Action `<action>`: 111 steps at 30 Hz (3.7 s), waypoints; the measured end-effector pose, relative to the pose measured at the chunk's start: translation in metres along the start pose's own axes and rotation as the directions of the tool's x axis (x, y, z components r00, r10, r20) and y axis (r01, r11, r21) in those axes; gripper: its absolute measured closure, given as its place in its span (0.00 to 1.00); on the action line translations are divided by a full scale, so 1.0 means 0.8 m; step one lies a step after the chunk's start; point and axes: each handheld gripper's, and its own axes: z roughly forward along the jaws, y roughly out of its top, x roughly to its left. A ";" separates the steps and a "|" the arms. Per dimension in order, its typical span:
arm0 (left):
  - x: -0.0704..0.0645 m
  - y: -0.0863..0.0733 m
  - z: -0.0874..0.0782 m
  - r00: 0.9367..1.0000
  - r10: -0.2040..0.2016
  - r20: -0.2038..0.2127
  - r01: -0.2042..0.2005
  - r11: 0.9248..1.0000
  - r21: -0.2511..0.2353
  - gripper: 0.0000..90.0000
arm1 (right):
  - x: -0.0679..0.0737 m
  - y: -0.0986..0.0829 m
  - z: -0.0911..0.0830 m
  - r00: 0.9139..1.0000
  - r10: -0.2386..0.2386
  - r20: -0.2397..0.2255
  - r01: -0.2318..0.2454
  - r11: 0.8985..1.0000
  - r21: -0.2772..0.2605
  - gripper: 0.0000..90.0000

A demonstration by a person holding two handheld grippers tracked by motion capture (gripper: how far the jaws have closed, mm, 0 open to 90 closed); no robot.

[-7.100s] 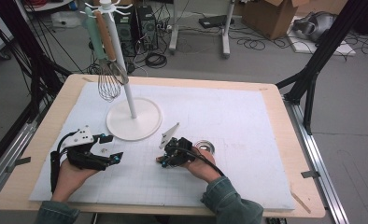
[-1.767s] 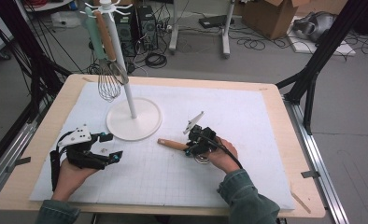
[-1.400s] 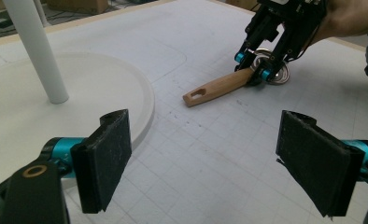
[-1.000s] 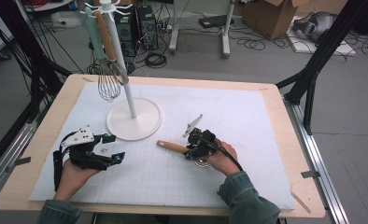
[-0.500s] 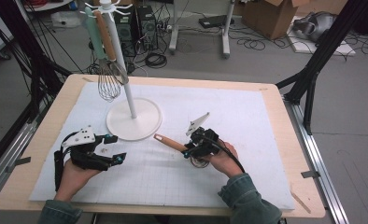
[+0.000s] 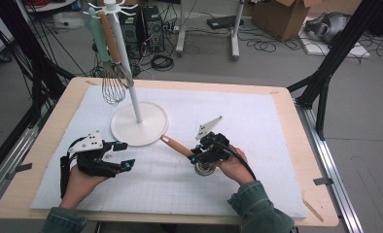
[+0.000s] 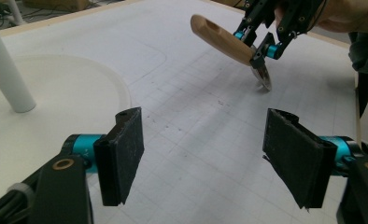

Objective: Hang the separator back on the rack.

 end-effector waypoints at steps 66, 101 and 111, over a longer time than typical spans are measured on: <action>-0.042 0.064 0.096 0.980 -0.031 0.194 0.040 0.998 -0.043 0.75 | 0.039 0.025 0.002 0.991 -0.109 -0.073 0.100 0.988 -0.113 0.79; -0.050 0.084 0.080 0.974 0.044 0.222 -0.035 0.998 -0.043 0.74 | 0.052 0.038 0.014 0.988 -0.101 -0.113 0.081 0.983 -0.168 0.80; -0.049 0.084 0.077 0.976 0.050 0.210 -0.039 0.998 -0.058 0.80 | 0.058 0.047 0.017 0.990 -0.074 -0.120 0.045 0.972 -0.233 0.80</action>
